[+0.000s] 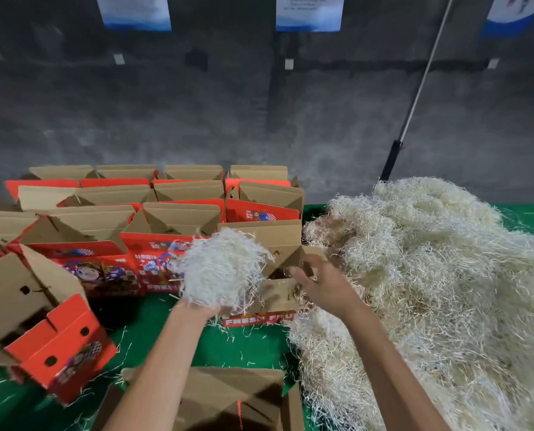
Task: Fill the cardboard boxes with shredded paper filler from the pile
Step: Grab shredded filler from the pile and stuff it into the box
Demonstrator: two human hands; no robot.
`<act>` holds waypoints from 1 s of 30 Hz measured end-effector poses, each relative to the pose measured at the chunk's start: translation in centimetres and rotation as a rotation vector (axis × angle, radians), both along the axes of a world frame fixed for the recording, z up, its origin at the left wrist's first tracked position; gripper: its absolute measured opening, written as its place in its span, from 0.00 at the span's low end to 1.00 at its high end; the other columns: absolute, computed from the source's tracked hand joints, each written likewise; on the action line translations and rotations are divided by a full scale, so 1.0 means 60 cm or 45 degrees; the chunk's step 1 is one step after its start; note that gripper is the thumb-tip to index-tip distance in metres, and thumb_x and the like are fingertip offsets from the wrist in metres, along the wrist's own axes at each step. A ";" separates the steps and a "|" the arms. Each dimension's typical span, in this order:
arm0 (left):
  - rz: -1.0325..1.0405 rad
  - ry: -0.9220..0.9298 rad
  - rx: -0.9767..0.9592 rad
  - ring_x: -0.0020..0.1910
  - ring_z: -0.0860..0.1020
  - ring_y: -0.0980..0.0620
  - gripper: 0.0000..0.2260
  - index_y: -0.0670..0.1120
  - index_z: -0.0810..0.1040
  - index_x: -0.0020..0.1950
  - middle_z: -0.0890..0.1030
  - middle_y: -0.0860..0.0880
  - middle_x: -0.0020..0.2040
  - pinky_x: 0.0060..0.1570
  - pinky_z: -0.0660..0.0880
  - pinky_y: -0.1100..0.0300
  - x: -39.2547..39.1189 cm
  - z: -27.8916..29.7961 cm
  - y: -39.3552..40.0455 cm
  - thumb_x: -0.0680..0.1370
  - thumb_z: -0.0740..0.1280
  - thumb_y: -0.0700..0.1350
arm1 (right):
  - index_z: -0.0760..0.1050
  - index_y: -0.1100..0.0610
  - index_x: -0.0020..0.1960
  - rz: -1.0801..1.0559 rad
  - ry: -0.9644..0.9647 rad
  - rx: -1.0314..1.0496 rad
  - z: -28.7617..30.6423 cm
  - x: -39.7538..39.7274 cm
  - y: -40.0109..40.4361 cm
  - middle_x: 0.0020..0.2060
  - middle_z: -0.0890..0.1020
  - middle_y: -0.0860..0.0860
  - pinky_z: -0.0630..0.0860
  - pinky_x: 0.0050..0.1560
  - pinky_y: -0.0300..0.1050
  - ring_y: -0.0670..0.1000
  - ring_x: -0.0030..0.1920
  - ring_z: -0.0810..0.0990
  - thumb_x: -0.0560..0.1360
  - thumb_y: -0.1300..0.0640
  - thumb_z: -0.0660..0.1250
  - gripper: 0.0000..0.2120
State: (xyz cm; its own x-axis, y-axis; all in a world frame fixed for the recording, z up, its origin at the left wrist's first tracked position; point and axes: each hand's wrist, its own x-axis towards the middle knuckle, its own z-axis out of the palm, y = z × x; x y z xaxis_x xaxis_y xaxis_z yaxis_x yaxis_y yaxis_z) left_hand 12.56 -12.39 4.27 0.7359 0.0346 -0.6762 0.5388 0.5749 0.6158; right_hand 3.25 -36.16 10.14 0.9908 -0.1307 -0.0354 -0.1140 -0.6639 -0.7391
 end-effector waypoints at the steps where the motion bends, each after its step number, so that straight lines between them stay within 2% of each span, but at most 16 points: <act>1: -0.021 -0.062 -0.019 0.76 0.62 0.38 0.19 0.36 0.66 0.73 0.64 0.36 0.76 0.74 0.62 0.45 -0.005 0.008 -0.001 0.86 0.53 0.45 | 0.66 0.50 0.73 0.042 -0.047 0.240 0.017 -0.004 0.031 0.58 0.76 0.40 0.76 0.57 0.38 0.48 0.61 0.78 0.78 0.35 0.61 0.29; 3: -0.305 -0.269 0.116 0.67 0.75 0.41 0.24 0.43 0.74 0.63 0.77 0.38 0.64 0.64 0.73 0.40 -0.037 0.066 -0.012 0.80 0.61 0.61 | 0.54 0.39 0.78 0.081 -0.001 0.644 0.024 -0.006 0.086 0.69 0.66 0.36 0.65 0.69 0.51 0.45 0.71 0.66 0.71 0.22 0.54 0.41; 4: -0.397 -0.349 0.214 0.62 0.79 0.44 0.28 0.46 0.74 0.66 0.80 0.40 0.61 0.52 0.80 0.45 -0.049 0.091 -0.018 0.76 0.64 0.66 | 0.48 0.35 0.78 0.088 0.018 0.717 0.022 -0.009 0.115 0.74 0.59 0.34 0.58 0.72 0.57 0.45 0.74 0.60 0.68 0.18 0.53 0.45; 6: -0.469 -0.491 0.351 0.65 0.73 0.51 0.34 0.54 0.67 0.74 0.72 0.46 0.72 0.52 0.74 0.53 -0.079 0.130 -0.029 0.73 0.63 0.70 | 0.47 0.39 0.80 -0.018 0.035 0.736 0.016 -0.017 0.169 0.77 0.56 0.40 0.58 0.73 0.60 0.47 0.76 0.59 0.63 0.16 0.55 0.52; 8: -0.454 -0.655 0.487 0.70 0.64 0.56 0.35 0.58 0.63 0.77 0.63 0.51 0.78 0.67 0.63 0.49 -0.103 0.134 -0.024 0.74 0.60 0.72 | 0.70 0.50 0.73 -0.111 -0.074 0.674 0.012 -0.022 0.219 0.67 0.76 0.53 0.75 0.63 0.56 0.50 0.64 0.78 0.66 0.18 0.58 0.47; 10: -0.356 -0.835 0.564 0.67 0.62 0.61 0.35 0.62 0.62 0.77 0.61 0.58 0.78 0.66 0.61 0.53 -0.131 0.133 -0.023 0.73 0.59 0.74 | 0.83 0.58 0.55 -0.212 -0.366 0.700 0.004 -0.023 0.244 0.45 0.86 0.57 0.79 0.51 0.57 0.50 0.43 0.85 0.74 0.25 0.57 0.37; 12: -0.156 -0.951 0.644 0.68 0.65 0.61 0.37 0.63 0.62 0.74 0.63 0.62 0.76 0.64 0.65 0.56 -0.154 0.125 0.005 0.69 0.63 0.76 | 0.79 0.57 0.64 -0.300 -0.523 0.839 0.000 -0.023 0.262 0.54 0.84 0.42 0.77 0.57 0.36 0.30 0.47 0.79 0.77 0.29 0.55 0.35; 13: -0.071 -0.978 0.658 0.67 0.70 0.59 0.35 0.61 0.65 0.71 0.68 0.59 0.73 0.62 0.68 0.56 -0.163 0.124 0.019 0.69 0.65 0.75 | 0.72 0.54 0.71 -0.322 -0.561 0.905 -0.001 -0.024 0.268 0.61 0.76 0.36 0.71 0.56 0.22 0.21 0.49 0.72 0.78 0.28 0.53 0.36; 14: -0.023 -0.995 0.659 0.64 0.73 0.57 0.32 0.60 0.67 0.68 0.73 0.57 0.69 0.61 0.70 0.57 -0.168 0.123 0.031 0.70 0.66 0.74 | 0.65 0.51 0.76 -0.328 -0.573 0.975 0.000 -0.025 0.278 0.65 0.70 0.34 0.65 0.54 0.17 0.17 0.51 0.67 0.77 0.27 0.52 0.37; 15: -0.018 -0.990 0.661 0.65 0.73 0.57 0.31 0.59 0.68 0.67 0.73 0.58 0.68 0.63 0.69 0.56 -0.174 0.122 0.041 0.70 0.67 0.73 | 0.60 0.48 0.78 -0.319 -0.561 1.044 -0.001 -0.026 0.290 0.67 0.66 0.33 0.62 0.55 0.18 0.16 0.52 0.65 0.76 0.25 0.50 0.39; 17: -0.070 -0.934 0.669 0.69 0.64 0.63 0.39 0.59 0.62 0.75 0.60 0.65 0.72 0.69 0.60 0.59 -0.186 0.120 0.050 0.70 0.66 0.74 | 0.57 0.40 0.78 -0.256 -0.513 1.077 0.000 -0.035 0.319 0.68 0.62 0.29 0.59 0.61 0.26 0.15 0.54 0.62 0.73 0.23 0.48 0.38; 19: -0.069 -0.882 0.625 0.65 0.63 0.70 0.43 0.54 0.59 0.78 0.61 0.64 0.67 0.64 0.60 0.68 -0.195 0.117 0.055 0.69 0.66 0.74 | 0.64 0.28 0.67 -0.221 -0.537 0.968 -0.002 -0.044 0.344 0.62 0.68 0.22 0.62 0.63 0.28 0.18 0.54 0.66 0.77 0.28 0.51 0.20; 20: -0.083 -0.852 0.610 0.63 0.67 0.70 0.43 0.54 0.61 0.76 0.64 0.63 0.67 0.62 0.63 0.69 -0.198 0.116 0.060 0.69 0.65 0.75 | 0.70 0.29 0.60 -0.246 -0.582 0.884 -0.003 -0.046 0.351 0.56 0.75 0.24 0.67 0.61 0.29 0.23 0.54 0.71 0.79 0.32 0.54 0.12; 22: -0.130 -0.738 0.611 0.60 0.68 0.63 0.48 0.53 0.58 0.77 0.65 0.62 0.63 0.62 0.64 0.60 -0.202 0.116 0.081 0.66 0.63 0.78 | 0.76 0.41 0.52 -0.282 -0.629 0.856 -0.002 -0.047 0.349 0.45 0.82 0.36 0.73 0.49 0.31 0.36 0.47 0.79 0.81 0.38 0.58 0.11; 25: -0.072 -0.602 0.525 0.59 0.68 0.59 0.49 0.54 0.55 0.79 0.70 0.57 0.68 0.65 0.65 0.51 -0.178 0.118 0.131 0.66 0.69 0.74 | 0.74 0.51 0.42 -0.365 -0.552 0.972 0.005 -0.050 0.319 0.31 0.78 0.45 0.67 0.31 0.32 0.44 0.28 0.67 0.77 0.35 0.62 0.20; 30: 0.060 -0.505 0.253 0.74 0.64 0.48 0.45 0.56 0.60 0.78 0.66 0.52 0.76 0.73 0.57 0.38 -0.145 0.127 0.191 0.66 0.72 0.70 | 0.76 0.51 0.50 -0.703 -0.578 1.161 0.006 -0.058 0.302 0.28 0.66 0.43 0.63 0.29 0.36 0.45 0.28 0.61 0.75 0.30 0.62 0.24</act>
